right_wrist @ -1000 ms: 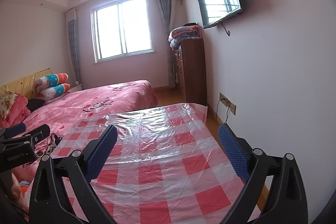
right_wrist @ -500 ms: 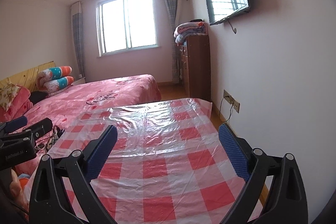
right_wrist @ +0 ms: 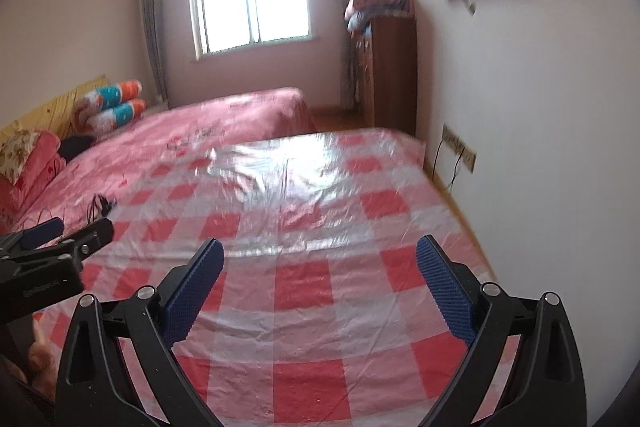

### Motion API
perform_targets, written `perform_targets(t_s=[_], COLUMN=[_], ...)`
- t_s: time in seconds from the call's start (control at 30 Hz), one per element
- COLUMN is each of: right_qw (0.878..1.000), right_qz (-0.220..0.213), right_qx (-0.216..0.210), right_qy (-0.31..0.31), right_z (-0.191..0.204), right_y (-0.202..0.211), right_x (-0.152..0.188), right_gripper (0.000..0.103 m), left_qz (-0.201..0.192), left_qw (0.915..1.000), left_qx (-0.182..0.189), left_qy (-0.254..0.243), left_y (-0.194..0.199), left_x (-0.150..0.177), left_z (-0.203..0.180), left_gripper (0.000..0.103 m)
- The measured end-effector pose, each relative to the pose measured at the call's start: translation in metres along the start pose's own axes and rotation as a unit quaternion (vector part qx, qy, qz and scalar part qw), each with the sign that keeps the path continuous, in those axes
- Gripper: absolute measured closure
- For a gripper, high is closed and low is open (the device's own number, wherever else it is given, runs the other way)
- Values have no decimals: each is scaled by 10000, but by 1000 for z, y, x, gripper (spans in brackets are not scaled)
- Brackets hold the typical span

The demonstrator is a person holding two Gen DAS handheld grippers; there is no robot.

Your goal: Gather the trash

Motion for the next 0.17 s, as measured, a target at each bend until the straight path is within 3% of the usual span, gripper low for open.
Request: perform_targets(t_s=[0.17], right_qw=[9962], right_qz=[873], right_qx=[-45], right_qy=[27], right_z=[3], right_y=[-55], right_x=[18], right_gripper=[7], left_qz=[610], left_qw=[9973], left_qx=[-387], left_qy=[127], left_y=[-54], left_x=[16], left_z=[11], left_gripper=[4])
Point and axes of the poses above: each gripper's, at about its wrist camera, not at the fingertips, and y roughly against the way its jaws point, z to its left, x to its underside, the point moved 8 cm from there along -y, roughly the way its jaws point, and after that the axes turned 5 degrees about y, right-handed, at the moved point
